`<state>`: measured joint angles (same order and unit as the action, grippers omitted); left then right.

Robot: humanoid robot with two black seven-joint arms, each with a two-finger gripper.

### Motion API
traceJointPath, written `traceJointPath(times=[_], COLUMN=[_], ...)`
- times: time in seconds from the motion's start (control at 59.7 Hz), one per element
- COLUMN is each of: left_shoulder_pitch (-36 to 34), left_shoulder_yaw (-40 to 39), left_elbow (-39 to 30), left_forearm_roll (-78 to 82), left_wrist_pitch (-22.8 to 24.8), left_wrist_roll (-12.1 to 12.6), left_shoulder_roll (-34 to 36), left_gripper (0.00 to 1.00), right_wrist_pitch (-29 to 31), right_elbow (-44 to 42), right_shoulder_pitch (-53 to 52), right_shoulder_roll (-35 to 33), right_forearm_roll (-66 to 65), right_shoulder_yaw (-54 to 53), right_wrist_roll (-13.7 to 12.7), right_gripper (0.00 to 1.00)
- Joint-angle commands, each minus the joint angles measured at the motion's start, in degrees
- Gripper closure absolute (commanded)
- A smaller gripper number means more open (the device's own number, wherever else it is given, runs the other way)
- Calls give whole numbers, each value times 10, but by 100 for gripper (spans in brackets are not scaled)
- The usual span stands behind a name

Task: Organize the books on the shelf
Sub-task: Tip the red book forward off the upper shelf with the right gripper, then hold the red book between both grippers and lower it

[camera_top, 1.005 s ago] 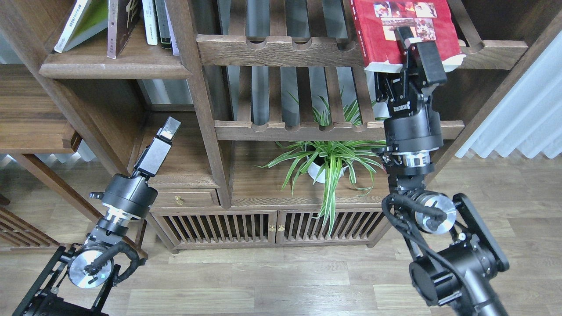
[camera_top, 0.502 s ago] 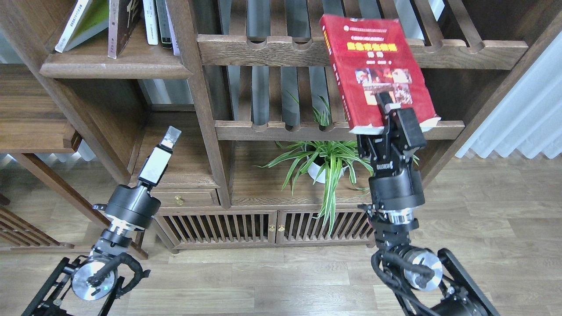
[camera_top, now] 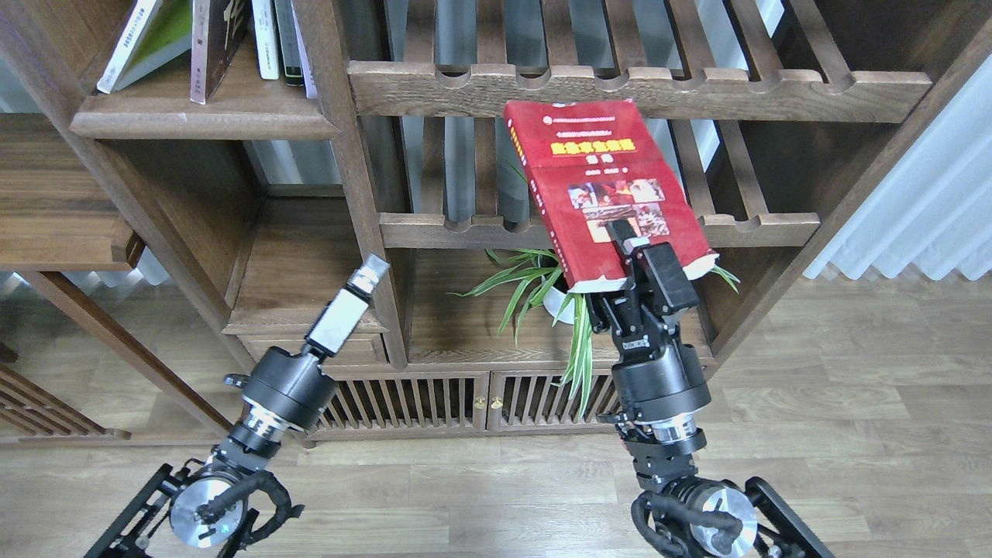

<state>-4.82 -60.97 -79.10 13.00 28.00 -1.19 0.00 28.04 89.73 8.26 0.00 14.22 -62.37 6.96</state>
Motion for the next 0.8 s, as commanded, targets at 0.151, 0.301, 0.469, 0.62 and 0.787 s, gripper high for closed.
traceJointPath(times=[0.151,0.301,0.469,0.62,0.787], left_shoulder_pitch=[0,0,5,19,34], left_shoulder_yaw=[16,16,16,28,53], left_elbow=[1,1,1,1,1], left_forearm_roll=[-44,-62,-82,-90,-91], left_wrist_pitch=[0,0,0,0,0], left_wrist_roll=[1,1,1,1,1], left_shoulder_roll=[0,0,0,0,0], left_gripper=[14,14,14,13,13], right_wrist_pitch=[0,0,0,0,0], right_elbow=[-22,-47,-65,-68,-69], right_shoulder_pitch=[5,17,33,35,35], right_shoulder_roll=[-2,-2,-3,-4,-3], right_forearm_roll=[-3,-7,-21,-24,-28], right_shoulder_yaw=[26,36,46,51,67], right_wrist_roll=[-8,-14,-38,-48,-69], right_gripper=[93,93,93,93,93])
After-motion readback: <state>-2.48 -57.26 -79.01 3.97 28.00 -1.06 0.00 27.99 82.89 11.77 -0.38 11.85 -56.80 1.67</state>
